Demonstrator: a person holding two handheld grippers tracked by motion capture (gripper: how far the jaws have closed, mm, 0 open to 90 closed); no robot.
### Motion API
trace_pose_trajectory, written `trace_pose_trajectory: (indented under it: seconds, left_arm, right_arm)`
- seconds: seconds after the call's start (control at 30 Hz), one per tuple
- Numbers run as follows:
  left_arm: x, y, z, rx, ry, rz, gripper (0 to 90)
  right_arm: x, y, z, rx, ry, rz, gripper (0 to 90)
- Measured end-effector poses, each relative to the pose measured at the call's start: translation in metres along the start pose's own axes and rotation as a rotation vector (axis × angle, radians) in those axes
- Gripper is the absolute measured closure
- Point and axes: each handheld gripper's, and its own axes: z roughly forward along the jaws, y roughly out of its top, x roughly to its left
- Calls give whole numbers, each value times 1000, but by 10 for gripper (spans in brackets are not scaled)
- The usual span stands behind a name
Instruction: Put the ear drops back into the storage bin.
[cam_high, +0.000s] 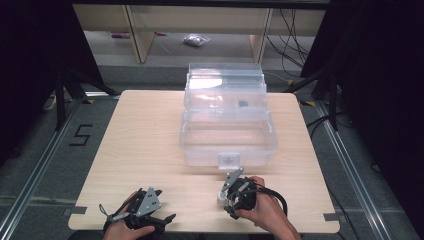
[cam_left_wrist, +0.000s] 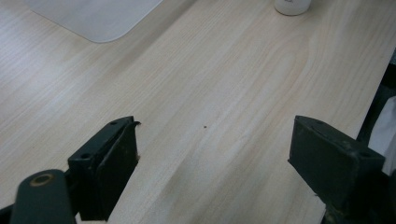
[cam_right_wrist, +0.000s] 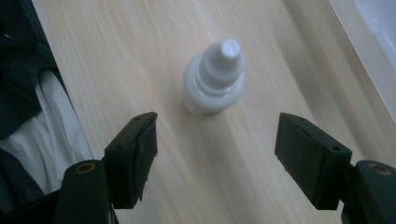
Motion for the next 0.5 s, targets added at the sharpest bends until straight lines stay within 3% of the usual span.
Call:
trace_pose_trajectory:
  seconds: [0.17,0.33,0.4,0.5]
  left_arm:
    - [0,0,0,0,0,1,150]
    - [0,0,0,-4,-3,-4,149]
    - [0,0,-1,14,4,15,150]
    - [-1,0,0,-10,-14,-11,150]
  right_arm:
    - [0,12,4,14,11,-54,338]
    - [0,19,7,41,25,-63,355]
    - [0,20,8,46,31,-64,362]
    - [-1,23,10,49,33,-72,371]
